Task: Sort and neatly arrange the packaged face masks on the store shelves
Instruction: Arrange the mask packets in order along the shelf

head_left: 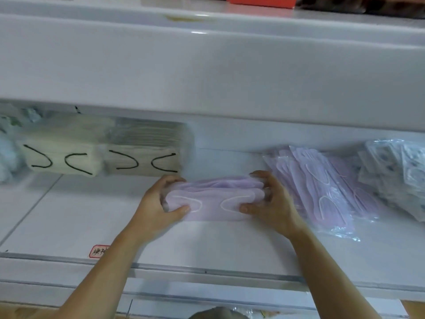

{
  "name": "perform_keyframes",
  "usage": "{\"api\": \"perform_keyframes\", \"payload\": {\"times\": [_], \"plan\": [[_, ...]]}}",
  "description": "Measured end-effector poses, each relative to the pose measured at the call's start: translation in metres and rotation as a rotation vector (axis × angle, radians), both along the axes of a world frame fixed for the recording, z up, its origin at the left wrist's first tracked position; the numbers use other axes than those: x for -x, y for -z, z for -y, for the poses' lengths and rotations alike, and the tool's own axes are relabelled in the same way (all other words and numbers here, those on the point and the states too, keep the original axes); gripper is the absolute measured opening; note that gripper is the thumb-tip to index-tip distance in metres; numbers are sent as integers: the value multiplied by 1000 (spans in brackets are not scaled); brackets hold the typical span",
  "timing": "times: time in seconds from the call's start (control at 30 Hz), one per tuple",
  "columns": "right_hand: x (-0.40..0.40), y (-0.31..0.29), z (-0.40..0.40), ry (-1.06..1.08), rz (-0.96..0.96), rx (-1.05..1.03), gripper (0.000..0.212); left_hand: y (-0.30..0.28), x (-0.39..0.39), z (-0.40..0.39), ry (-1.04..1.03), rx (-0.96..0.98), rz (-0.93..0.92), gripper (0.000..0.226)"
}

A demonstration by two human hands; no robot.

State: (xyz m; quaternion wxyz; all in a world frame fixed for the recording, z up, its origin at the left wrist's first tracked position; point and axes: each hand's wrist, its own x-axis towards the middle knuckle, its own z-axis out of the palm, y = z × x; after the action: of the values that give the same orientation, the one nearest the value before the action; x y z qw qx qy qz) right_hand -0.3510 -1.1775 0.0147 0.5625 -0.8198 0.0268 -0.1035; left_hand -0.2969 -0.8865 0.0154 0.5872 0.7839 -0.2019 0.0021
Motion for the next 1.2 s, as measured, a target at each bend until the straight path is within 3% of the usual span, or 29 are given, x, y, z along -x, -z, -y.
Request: {"api": "perform_keyframes", "payload": {"times": [0.1, 0.23, 0.57, 0.77, 0.9, 1.0, 1.1, 1.2], "plan": [[-4, 1, 0, 107, 35, 22, 66, 1, -3, 9, 26, 46, -24, 36], [-1, 7, 10, 80, 5, -34, 66, 2, -5, 5, 69, 55, 2, 46], [-2, 14, 12, 34, 21, -47, 53, 7, -10, 7, 60, 30, -14, 44], [-6, 2, 6, 66, 68, -67, 39, -1, -14, 17, -85, 126, -38, 38], [-39, -10, 40, 222, 94, -114, 36, 1, -21, 29, -253, 212, -74, 41], [-79, -17, 68, 287, 55, -56, 41, 8, -18, 42, -321, 25, 8, 36], [-115, -10, 74, 331, 0, -28, 33, 11, -16, 69, -23, -276, 122, 24], [-134, -6, 59, 348, -94, -16, 31, 8, -30, 104, 185, -581, 240, 40]]}}
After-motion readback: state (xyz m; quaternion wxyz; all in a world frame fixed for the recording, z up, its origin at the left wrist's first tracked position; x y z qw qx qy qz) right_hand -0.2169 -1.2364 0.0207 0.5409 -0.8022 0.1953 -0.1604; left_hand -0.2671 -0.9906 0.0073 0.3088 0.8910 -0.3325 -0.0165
